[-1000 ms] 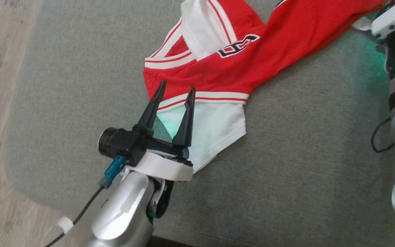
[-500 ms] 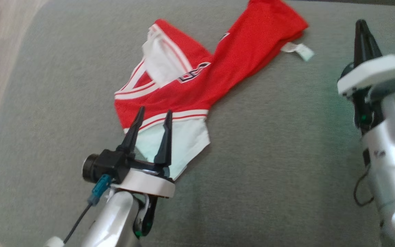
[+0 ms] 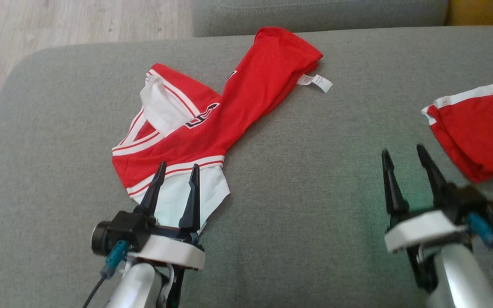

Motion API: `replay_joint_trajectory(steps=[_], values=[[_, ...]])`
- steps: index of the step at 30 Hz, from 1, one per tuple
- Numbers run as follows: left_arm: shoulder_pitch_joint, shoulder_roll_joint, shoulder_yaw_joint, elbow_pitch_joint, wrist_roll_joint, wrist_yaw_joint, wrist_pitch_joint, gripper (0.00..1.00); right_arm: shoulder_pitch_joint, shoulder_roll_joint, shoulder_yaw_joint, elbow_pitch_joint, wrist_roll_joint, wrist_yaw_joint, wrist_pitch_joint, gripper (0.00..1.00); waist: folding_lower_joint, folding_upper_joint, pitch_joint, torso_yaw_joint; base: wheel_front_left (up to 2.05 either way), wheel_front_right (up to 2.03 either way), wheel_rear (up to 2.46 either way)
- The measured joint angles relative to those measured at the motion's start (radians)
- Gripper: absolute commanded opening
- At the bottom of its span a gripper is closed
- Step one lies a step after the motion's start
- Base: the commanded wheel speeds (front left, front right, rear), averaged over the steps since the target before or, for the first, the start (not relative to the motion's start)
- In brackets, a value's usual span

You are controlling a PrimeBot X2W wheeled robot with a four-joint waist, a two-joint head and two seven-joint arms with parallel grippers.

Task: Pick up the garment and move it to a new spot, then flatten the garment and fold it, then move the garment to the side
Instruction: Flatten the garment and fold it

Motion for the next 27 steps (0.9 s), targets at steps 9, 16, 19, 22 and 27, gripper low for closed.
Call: replay_joint_trajectory(steps=[9, 16, 19, 22, 27], values=[[0.004, 0.000, 0.004, 0.003, 0.031, -0.009, 0.000, 1.00, 0.103, 0.016, -0.003, -0.121, -0.005, 0.000, 0.003, 1.00, 0.0001, 0.0000, -0.010, -0.001, 0.00, 0.00, 0.00], [0.000, 0.000, -0.005, -0.016, 0.031, -0.009, 0.000, 1.00, 0.101, 0.018, -0.031, -0.167, -0.005, 0.000, 0.027, 1.00, 0.0001, 0.0000, 0.026, 0.016, 0.00, 0.00, 0.00], [-0.011, 0.000, -0.015, -0.022, 0.029, -0.009, 0.000, 1.00, 0.077, 0.017, -0.053, -0.168, 0.002, 0.000, 0.067, 1.00, 0.0002, 0.0000, 0.057, 0.032, 0.00, 0.00, 0.00], [-0.044, 0.000, -0.035, -0.031, 0.027, -0.008, 0.000, 1.00, 0.001, 0.017, -0.068, -0.146, 0.024, 0.000, 0.144, 1.00, 0.0003, 0.0000, 0.095, 0.054, 0.00, 0.00, 0.00], [-0.106, -0.001, -0.077, -0.048, 0.004, -0.008, 0.000, 1.00, -0.230, 0.017, -0.110, -0.057, 0.078, 0.000, 0.281, 1.00, 0.0004, 0.0000, 0.161, 0.109, 0.00, 0.00, 0.00]])
